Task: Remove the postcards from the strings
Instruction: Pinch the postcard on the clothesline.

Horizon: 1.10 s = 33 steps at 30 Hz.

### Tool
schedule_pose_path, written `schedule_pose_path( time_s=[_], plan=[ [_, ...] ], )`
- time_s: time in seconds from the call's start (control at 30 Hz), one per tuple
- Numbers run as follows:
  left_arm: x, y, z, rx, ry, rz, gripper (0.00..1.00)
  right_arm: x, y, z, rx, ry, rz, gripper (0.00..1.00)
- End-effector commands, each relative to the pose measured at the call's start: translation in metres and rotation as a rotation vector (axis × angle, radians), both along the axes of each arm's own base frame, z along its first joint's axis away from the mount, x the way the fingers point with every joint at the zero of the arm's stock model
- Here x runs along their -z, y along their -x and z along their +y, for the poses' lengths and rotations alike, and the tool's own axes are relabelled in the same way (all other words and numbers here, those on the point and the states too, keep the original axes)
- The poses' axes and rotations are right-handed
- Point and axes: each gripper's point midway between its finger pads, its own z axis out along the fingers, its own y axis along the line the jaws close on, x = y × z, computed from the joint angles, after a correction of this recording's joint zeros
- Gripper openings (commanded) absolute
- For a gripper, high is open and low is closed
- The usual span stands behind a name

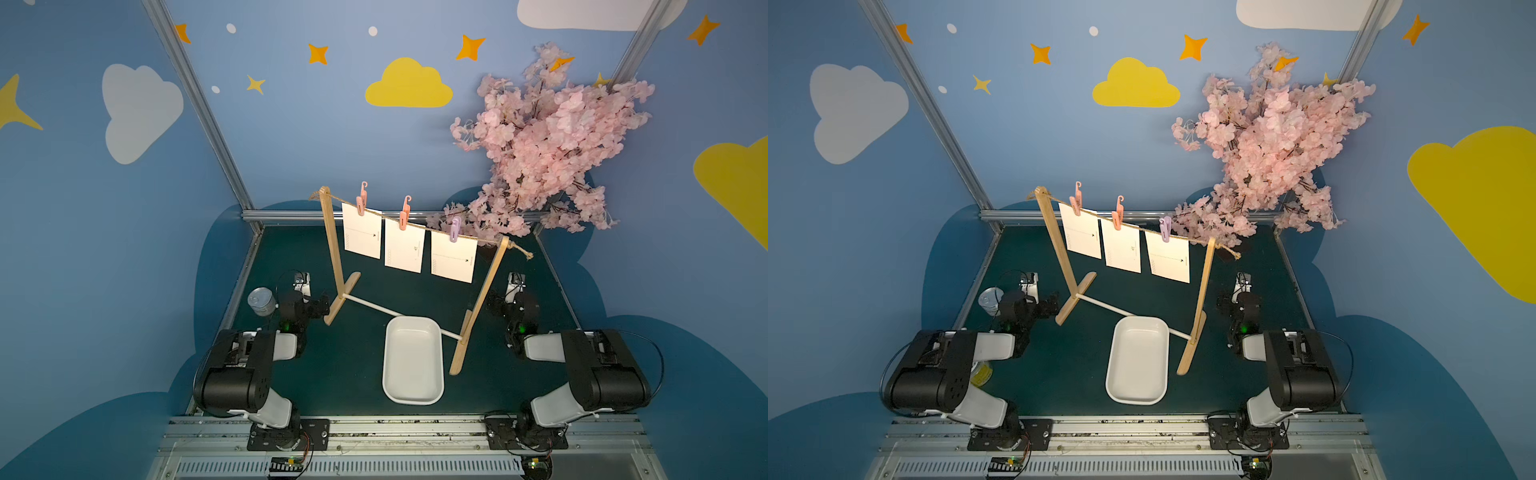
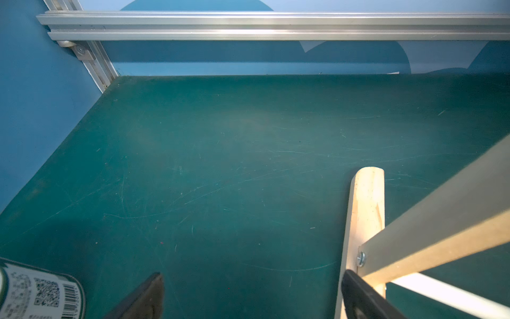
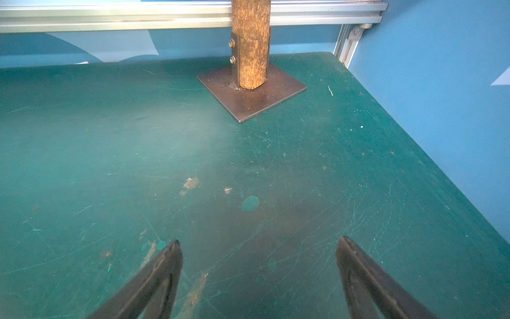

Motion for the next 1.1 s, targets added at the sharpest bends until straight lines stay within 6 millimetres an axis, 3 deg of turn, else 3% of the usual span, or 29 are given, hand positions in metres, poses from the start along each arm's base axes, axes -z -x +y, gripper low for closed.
schedule_pose_path(
  time_s=[0.0, 1.0, 1.07],
  plan=[
    [-0.0083, -0.0052, 0.0004, 0.0, 0.009, -0.024, 0.99, -0.0064, -0.0024, -0.0001, -0.001, -0.003, -0.019, 0.88],
    [-0.0087, -0.0054, 0.0005, 0.003, 0.01, -0.024, 0.99, -0.0071, -0.003, 0.0, -0.001, -0.003, -0.02, 0.87],
    [-0.0094, -0.005, 0.0005, 0.001, 0.009, -0.028, 0.95, -0.0068, -0.0023, -0.0002, -0.001, -0.003, -0.02, 0.86]
  ],
)
